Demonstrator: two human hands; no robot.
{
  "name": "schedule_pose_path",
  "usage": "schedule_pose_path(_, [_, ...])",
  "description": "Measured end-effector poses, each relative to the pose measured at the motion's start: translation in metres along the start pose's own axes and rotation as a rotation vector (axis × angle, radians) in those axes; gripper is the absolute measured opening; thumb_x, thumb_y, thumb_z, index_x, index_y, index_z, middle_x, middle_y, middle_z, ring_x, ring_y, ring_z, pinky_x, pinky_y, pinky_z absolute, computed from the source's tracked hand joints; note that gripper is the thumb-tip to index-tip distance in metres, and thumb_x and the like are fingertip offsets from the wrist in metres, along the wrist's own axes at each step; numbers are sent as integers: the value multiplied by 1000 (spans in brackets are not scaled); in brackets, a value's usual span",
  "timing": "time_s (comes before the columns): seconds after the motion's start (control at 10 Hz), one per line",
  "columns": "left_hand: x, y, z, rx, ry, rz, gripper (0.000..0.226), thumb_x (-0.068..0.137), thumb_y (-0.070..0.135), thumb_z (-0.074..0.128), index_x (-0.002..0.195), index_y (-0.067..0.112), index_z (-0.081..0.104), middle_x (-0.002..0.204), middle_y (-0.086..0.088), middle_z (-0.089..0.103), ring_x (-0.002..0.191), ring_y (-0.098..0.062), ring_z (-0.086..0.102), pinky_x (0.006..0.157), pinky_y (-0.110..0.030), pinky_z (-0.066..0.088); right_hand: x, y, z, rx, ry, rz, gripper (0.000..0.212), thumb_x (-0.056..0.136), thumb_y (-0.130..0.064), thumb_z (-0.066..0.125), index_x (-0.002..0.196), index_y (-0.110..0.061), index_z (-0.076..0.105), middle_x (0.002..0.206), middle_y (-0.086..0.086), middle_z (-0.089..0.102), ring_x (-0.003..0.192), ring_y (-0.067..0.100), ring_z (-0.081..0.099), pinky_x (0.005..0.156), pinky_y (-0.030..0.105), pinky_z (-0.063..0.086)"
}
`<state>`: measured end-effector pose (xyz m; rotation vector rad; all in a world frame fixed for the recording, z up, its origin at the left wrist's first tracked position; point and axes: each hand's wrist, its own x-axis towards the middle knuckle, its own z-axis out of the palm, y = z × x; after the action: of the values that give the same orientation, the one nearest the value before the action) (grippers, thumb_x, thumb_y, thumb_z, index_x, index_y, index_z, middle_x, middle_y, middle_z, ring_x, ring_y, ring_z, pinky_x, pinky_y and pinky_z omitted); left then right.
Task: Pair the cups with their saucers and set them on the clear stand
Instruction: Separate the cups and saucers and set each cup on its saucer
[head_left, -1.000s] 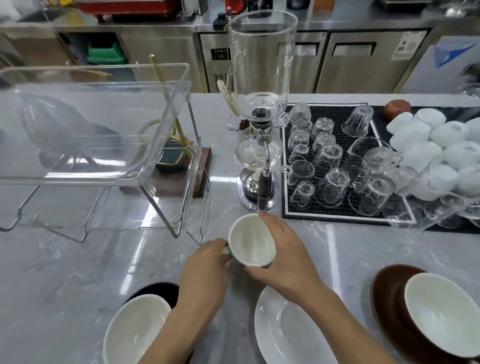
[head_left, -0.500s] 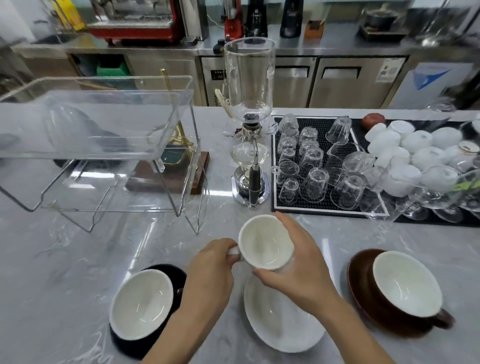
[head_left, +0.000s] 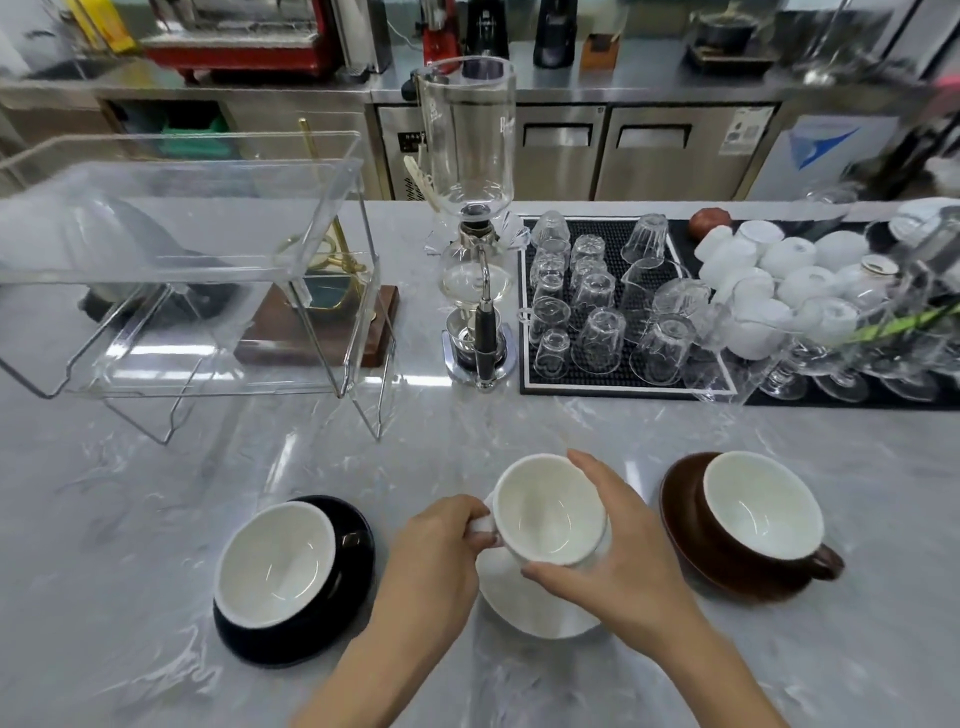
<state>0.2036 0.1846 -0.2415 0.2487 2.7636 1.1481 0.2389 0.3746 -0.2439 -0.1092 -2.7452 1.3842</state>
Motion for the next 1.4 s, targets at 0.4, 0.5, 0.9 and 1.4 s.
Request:
schedule_pose_path(0.4, [-16,0,14,11,7,-45,14,93,10,64,99,19,72,87,12,71,80,-3,63,67,-11,43,-12,14,0,-31,-74,24,104,53,-54,85,142,-45,33,143,-30,39,131,-7,36,104,16,30])
schedule_pose_path(0.5, [-18,-2,16,14,22,-52,14,92,9,65,98,19,73,86,13,69,79,-3,63,66,-9,42,-13,15,1,-73,-81,-8,102,53,-56,83,142,-43,34,140,-31,39,127,-9,37,100,8,30])
schedule_pose_path(0.9, [-25,-3,19,-9,69,-52,18,89,7,69,97,21,77,85,9,75,77,-4,65,68,-10,43,-19,18,1,-83,-80,-13,103,54,-54,85,142,-41,34,141,-28,41,126,-11,37,97,5,28])
schedule_pose_path(1.4, [-29,-7,30,-14,172,-50,21,89,6,68,89,25,79,82,11,76,73,-6,66,69,-18,48,-20,29,5,-31,-80,-10,113,60,-50,87,151,-37,21,140,-35,26,130,-14,27,101,9,23])
